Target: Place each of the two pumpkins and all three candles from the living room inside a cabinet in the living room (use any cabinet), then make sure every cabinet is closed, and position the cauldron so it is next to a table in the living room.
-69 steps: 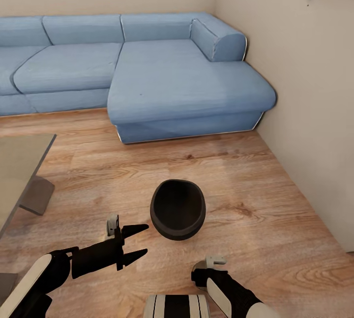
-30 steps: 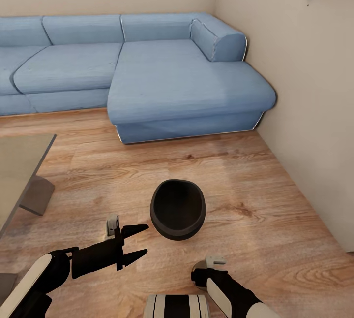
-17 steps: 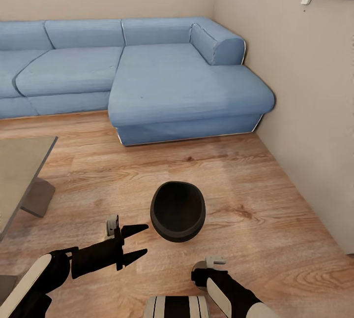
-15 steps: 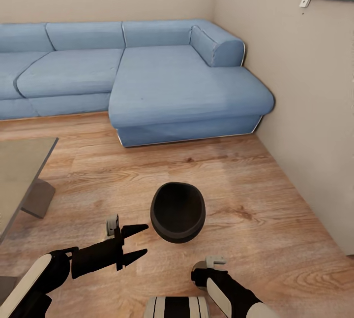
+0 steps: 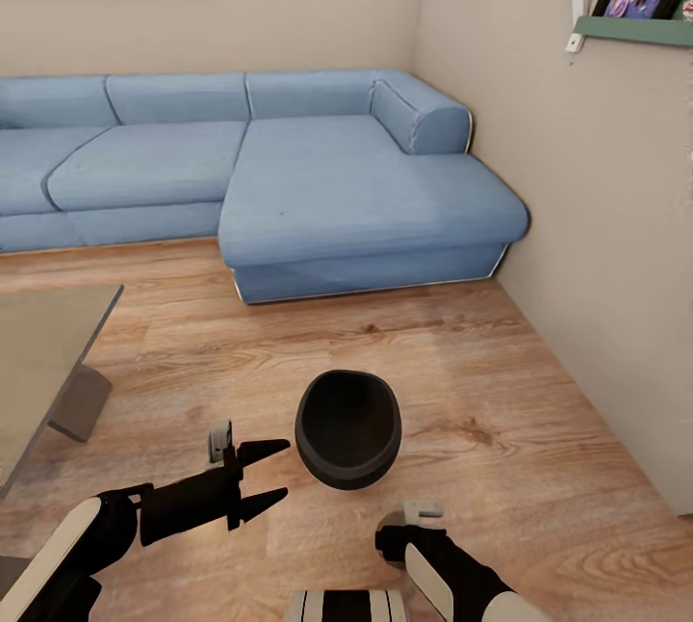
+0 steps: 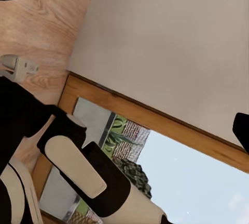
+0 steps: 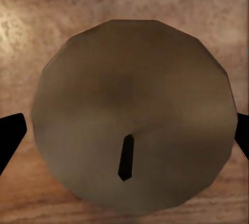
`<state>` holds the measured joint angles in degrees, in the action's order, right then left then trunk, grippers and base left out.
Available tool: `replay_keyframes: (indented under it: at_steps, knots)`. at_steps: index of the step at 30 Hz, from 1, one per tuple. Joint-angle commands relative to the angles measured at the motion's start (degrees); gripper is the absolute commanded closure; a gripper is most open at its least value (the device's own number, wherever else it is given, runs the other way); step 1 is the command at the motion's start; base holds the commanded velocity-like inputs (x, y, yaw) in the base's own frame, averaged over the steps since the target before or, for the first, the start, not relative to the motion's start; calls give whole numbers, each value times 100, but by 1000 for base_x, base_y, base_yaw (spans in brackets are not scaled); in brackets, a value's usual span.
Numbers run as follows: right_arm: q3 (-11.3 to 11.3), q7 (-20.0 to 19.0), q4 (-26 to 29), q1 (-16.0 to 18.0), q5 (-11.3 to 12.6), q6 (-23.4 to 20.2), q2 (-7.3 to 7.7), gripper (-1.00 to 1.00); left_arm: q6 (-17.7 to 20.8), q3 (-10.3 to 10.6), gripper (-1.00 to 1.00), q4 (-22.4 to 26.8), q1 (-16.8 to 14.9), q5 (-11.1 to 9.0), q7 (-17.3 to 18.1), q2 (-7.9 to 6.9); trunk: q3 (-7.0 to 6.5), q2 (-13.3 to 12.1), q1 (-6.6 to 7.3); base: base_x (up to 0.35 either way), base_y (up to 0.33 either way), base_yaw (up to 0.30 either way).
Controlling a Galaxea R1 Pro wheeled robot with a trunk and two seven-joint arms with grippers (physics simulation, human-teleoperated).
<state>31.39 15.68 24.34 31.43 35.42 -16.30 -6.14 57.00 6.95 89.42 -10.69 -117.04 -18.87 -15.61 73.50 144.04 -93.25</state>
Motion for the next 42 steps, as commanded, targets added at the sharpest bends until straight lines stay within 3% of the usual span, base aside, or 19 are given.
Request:
replay_keyframes:
  at_steps: [1,18,42]
  knots:
    - [47,51,10,3,60,-20,4,100,-1,1,-100,0,-3,-59,-54,-3,-19,0,3,0,0,0]
    - [10,3,42,3,70,-23,29,100,-18,9,-100,-21,-3,-56,-72,-3,-395,-23,47,-114,63,0]
    - [8,-12,106,4,88,5,34,100,-20,-9,-100,-21,-3,-56,-91,-5,-927,-55,109,-24,10,0]
